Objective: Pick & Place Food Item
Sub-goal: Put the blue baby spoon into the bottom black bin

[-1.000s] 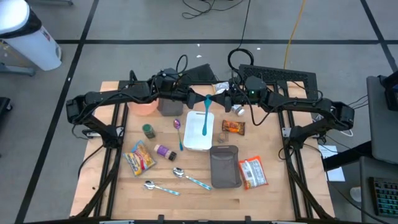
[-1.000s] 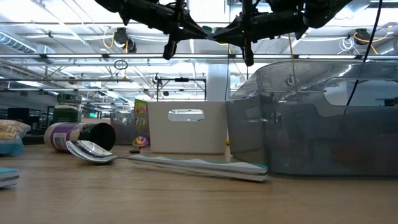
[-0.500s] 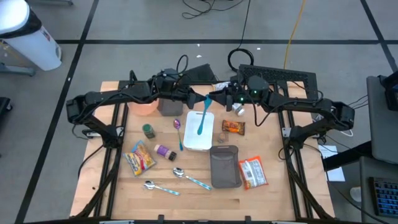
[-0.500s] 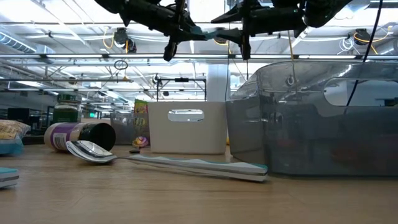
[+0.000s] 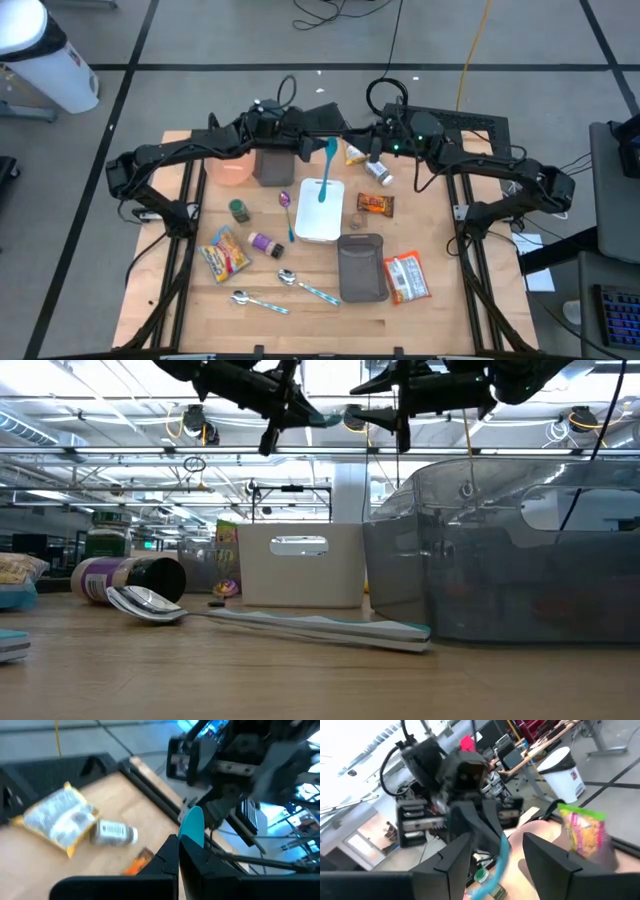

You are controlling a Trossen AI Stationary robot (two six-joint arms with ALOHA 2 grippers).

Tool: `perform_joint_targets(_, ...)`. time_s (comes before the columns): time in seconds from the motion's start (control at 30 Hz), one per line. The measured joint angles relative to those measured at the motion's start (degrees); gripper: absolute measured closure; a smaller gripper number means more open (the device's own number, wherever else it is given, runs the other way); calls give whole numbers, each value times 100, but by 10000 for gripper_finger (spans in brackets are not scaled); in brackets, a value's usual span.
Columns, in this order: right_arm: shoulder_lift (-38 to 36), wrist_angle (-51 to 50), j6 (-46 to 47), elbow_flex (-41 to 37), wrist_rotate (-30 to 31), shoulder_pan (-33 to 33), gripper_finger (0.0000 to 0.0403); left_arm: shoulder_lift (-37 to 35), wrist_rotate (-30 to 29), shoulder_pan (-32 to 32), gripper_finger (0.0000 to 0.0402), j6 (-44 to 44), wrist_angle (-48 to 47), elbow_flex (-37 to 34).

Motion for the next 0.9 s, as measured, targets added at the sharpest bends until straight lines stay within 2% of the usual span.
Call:
perform_joint_targets(0.1, -147, -103, -110, 1, 125, 22, 233, 0, -158, 98, 401, 278, -279, 367)
perform_joint_targets(0.2, -280, -467, -304, 2, 416, 242, 233, -1, -633, 97, 401, 684, -569, 841)
perform_joint_targets(0.37, -301, -687, -567, 2, 1366, 854, 234, -9, -1395, -89, 401, 1247, -735, 1423)
perform_joint_targets(0.57, -251, -685, -688, -4, 2434, 1323, 234, -9, -2001, -404, 401, 1519, -640, 1547)
perform_joint_targets(0.73, -258, -610, -675, -2, 2593, 1367, 234, 24, -2336, -609, 401, 1532, -576, 1547)
perform_joint_targets(0.9, -135, -616, -586, -3, 2720, 1363, 234, 44, -2335, -712, 401, 1451, -354, 1547)
